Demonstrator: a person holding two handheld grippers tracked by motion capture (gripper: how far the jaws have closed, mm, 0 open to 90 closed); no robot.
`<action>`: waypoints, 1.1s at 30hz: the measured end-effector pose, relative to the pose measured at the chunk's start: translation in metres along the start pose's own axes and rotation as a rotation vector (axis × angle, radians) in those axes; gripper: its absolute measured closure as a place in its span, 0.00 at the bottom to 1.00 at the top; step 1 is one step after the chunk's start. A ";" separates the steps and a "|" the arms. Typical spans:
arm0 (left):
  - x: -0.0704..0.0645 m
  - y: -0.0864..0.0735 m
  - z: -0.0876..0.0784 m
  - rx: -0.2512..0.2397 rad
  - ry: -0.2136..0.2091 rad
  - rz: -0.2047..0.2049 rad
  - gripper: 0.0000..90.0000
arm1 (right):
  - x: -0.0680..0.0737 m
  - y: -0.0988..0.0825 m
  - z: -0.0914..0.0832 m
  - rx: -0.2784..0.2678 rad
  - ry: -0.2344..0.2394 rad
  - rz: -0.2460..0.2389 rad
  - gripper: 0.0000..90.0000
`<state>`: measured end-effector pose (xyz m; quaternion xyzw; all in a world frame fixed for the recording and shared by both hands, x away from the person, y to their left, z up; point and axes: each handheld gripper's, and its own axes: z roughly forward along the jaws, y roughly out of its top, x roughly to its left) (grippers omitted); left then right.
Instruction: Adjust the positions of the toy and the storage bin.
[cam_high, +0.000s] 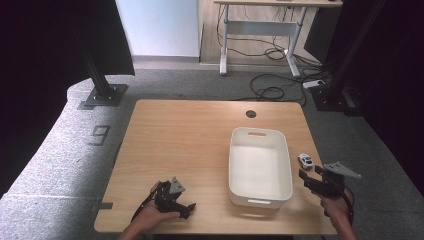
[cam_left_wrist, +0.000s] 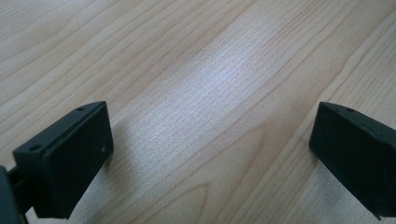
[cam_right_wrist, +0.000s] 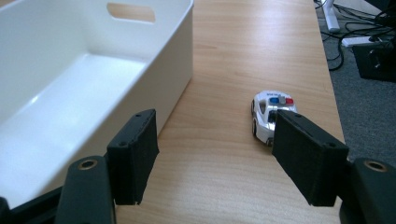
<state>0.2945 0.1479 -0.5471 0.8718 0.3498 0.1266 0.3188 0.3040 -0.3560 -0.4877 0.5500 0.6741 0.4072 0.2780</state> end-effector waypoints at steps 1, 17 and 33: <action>0.000 0.000 0.000 0.000 -0.001 0.001 0.00 | 0.001 0.002 -0.001 -0.007 0.003 0.002 0.34; 0.000 0.000 0.000 0.000 -0.001 0.002 0.00 | 0.008 0.012 -0.007 -0.039 0.004 0.001 0.35; 0.000 0.000 0.000 -0.002 -0.002 0.001 0.00 | 0.024 0.017 -0.005 -0.046 0.038 -0.003 0.35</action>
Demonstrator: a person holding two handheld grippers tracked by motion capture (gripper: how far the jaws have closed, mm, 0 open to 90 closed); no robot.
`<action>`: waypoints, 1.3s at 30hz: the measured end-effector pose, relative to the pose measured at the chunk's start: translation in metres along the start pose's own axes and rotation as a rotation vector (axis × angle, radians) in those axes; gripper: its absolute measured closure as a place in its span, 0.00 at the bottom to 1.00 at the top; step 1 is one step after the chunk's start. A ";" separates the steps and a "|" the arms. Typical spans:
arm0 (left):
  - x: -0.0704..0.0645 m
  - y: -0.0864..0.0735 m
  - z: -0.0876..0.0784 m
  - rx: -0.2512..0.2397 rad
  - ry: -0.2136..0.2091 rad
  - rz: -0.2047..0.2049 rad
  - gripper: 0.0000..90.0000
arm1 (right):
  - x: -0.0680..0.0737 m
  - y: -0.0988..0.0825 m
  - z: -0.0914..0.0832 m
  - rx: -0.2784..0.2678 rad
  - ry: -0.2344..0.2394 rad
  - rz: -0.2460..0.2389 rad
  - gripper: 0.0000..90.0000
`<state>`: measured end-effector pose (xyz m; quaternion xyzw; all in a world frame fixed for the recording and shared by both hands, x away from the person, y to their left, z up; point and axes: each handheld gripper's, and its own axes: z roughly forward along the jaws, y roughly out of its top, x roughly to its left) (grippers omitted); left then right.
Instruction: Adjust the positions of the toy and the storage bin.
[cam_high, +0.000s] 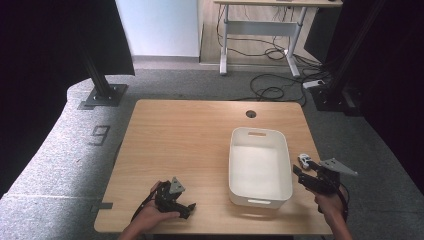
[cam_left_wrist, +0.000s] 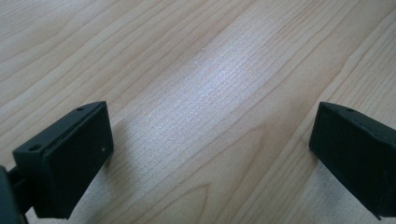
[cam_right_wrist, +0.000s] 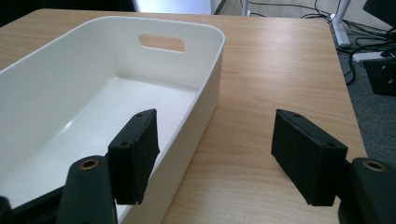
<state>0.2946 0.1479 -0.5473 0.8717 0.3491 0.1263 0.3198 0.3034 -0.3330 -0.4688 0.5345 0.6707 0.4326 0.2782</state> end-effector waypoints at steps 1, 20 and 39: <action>0.000 0.000 0.000 0.000 0.000 0.000 0.00 | 0.000 0.000 0.000 0.000 0.000 0.000 0.35; 0.000 0.000 0.000 -0.002 0.000 0.000 0.00 | 0.014 -0.001 0.014 0.040 0.005 -0.018 0.39; 0.000 0.000 0.000 -0.003 -0.001 0.000 0.00 | 0.020 -0.007 0.028 0.100 -0.003 -0.004 0.58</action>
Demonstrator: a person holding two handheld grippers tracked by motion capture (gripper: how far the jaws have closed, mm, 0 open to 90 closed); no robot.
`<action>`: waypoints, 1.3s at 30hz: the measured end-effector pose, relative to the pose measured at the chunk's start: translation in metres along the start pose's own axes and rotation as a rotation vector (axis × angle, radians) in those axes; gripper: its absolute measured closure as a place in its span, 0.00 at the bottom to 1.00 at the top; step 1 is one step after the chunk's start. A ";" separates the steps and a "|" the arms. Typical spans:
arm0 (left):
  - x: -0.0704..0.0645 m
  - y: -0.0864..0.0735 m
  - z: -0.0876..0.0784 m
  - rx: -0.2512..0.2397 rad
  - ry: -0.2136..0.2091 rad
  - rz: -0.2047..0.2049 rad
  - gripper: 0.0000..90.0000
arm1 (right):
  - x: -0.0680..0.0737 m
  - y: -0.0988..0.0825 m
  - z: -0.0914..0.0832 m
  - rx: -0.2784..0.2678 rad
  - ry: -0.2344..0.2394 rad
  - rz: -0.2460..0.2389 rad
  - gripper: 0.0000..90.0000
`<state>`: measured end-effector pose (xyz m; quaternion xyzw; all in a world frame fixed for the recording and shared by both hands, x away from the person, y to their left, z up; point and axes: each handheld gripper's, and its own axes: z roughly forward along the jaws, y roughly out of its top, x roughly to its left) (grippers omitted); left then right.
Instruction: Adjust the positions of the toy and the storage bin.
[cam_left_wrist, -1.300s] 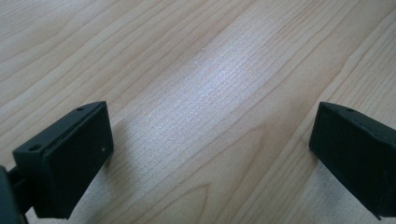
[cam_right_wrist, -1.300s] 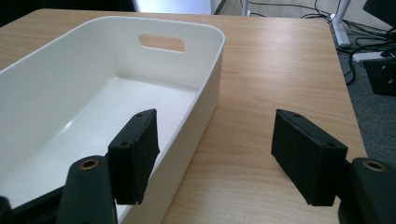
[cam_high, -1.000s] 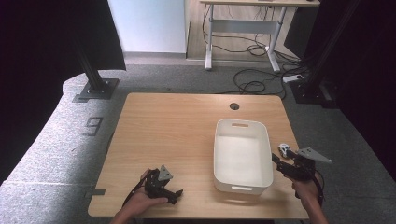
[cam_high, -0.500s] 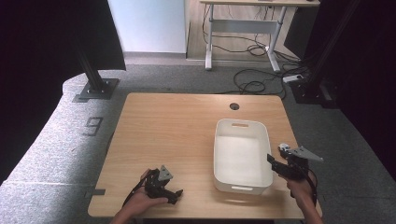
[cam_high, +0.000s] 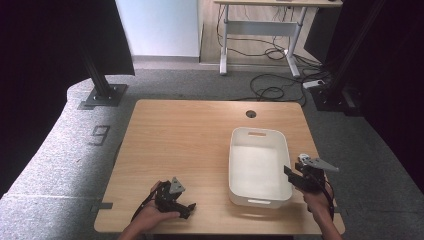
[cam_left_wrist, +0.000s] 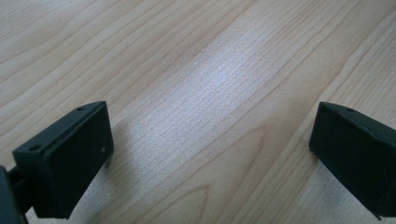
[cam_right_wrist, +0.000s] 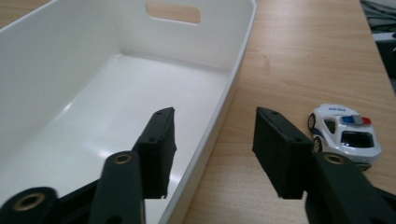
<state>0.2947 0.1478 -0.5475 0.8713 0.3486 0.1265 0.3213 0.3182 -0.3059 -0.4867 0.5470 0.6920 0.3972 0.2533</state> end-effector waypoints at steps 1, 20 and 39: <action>0.000 0.000 0.000 0.000 0.000 0.000 0.00 | 0.000 0.000 0.000 0.000 0.000 0.000 0.58; 0.000 0.000 0.000 0.003 0.000 0.002 0.00 | 0.007 -0.001 0.004 0.042 0.005 -0.002 0.79; 0.000 0.000 0.000 0.003 -0.001 0.002 0.00 | 0.015 0.000 0.005 0.064 -0.053 0.096 0.85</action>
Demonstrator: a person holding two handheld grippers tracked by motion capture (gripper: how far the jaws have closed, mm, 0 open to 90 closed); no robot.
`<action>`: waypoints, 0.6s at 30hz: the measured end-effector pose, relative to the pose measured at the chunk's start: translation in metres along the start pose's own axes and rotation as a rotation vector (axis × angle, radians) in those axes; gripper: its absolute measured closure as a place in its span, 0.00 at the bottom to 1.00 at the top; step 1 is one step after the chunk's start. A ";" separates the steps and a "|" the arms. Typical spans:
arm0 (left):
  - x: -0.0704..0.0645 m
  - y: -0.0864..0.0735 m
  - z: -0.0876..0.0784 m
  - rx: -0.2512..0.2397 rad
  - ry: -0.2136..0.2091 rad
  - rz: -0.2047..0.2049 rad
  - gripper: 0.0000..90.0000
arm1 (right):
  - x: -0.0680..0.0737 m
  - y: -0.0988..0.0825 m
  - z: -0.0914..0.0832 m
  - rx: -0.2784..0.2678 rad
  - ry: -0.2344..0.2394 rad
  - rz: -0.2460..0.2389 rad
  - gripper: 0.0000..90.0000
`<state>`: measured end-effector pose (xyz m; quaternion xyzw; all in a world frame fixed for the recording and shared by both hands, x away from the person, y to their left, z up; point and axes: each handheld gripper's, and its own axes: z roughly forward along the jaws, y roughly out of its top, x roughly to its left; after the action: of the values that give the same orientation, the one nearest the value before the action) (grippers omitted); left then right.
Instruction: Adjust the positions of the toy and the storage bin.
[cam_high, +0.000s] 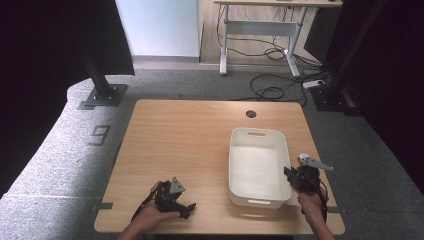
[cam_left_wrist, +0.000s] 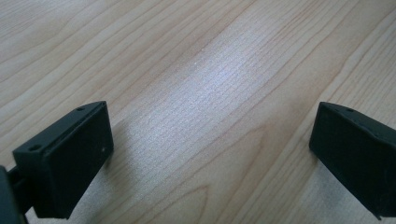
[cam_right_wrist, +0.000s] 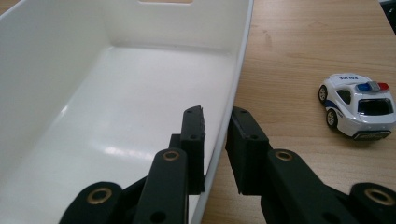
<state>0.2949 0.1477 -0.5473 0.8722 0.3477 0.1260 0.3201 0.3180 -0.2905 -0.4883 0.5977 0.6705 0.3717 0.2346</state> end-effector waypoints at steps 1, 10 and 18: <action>0.000 0.000 0.000 0.000 0.000 0.000 0.00 | 0.001 0.000 0.000 -0.001 0.000 0.000 0.85; 0.000 0.000 0.000 0.000 0.000 0.001 0.00 | 0.003 0.000 0.001 -0.005 -0.006 -0.002 0.85; 0.000 0.000 0.000 0.000 -0.001 0.001 0.00 | 0.009 0.000 0.003 -0.011 -0.008 -0.001 0.85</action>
<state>0.2950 0.1478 -0.5474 0.8724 0.3471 0.1260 0.3203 0.3183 -0.2810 -0.4887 0.5976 0.6678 0.3729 0.2406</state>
